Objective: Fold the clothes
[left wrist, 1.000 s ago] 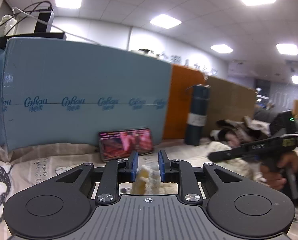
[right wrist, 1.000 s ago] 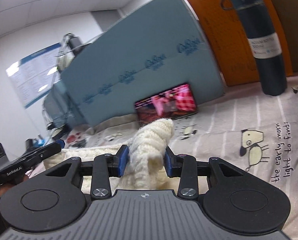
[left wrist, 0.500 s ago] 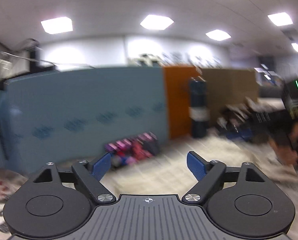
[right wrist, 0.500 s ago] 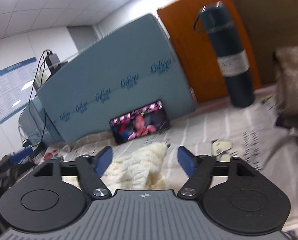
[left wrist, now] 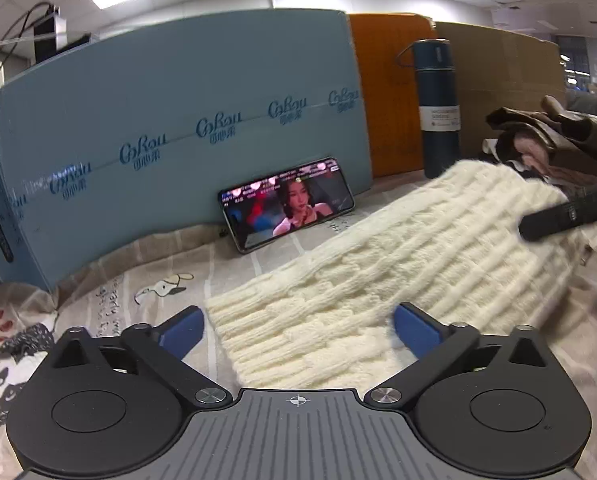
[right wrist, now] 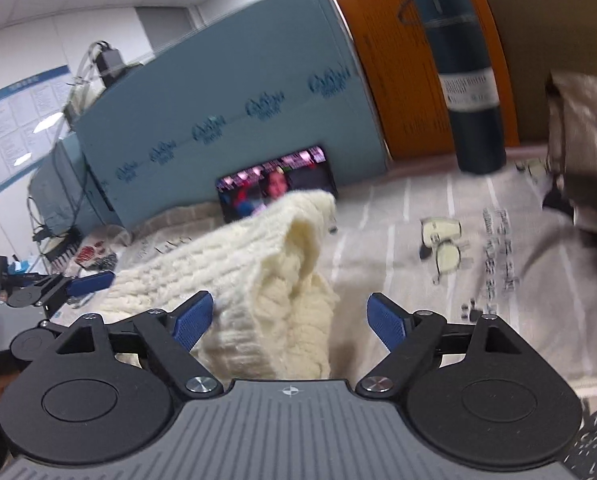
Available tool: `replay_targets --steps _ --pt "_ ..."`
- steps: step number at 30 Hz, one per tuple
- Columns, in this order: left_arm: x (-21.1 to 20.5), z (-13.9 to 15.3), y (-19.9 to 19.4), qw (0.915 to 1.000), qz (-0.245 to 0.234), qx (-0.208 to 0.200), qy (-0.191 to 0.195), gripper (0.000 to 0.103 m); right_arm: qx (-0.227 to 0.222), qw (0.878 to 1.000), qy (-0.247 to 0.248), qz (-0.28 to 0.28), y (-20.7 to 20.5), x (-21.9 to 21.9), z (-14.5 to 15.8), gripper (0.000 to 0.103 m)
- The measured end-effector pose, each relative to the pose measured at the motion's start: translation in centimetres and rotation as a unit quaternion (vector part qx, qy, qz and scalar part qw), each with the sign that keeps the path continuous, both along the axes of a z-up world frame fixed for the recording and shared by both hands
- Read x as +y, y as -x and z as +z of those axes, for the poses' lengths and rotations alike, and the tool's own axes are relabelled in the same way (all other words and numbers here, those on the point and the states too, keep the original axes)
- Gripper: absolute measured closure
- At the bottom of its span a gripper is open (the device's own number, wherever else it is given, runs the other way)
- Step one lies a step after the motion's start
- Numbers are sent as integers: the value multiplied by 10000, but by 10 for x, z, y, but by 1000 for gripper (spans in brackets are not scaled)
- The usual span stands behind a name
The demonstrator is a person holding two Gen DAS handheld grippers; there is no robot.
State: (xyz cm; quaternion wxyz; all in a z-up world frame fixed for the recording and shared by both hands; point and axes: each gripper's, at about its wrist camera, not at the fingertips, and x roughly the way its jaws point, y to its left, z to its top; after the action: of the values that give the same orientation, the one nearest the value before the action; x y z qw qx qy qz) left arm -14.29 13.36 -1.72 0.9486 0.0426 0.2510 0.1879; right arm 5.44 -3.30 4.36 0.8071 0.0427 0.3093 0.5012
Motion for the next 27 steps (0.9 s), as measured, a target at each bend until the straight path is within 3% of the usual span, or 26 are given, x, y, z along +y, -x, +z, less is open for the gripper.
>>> replay_targets --steps 4,6,10,13,16,19,22,27 --pt "17 0 -3 9977 -4 -32 682 0 218 9997 68 -123 -6 2 -10 14" --pt "28 1 2 9915 15 -136 1292 0 301 9995 -53 -79 -7 0 -12 13" --pt "58 0 19 9561 189 -386 2898 0 672 9968 -408 154 -12 -5 -16 13" --pt "65 1 26 9378 89 -552 3427 0 821 9949 -462 363 -12 -3 -16 13" --pt "62 -3 22 9293 -192 -377 3668 0 908 9936 -435 507 -11 0 -17 12" --pt "54 -4 18 9386 -243 -281 3431 0 938 9933 -399 554 -10 2 -18 10" --pt "47 -8 15 9428 -347 -386 3293 0 957 9923 -374 696 -10 7 -19 4" --pt "29 -10 7 9520 -723 -364 2952 0 1044 9900 -409 855 -4 11 -20 3"
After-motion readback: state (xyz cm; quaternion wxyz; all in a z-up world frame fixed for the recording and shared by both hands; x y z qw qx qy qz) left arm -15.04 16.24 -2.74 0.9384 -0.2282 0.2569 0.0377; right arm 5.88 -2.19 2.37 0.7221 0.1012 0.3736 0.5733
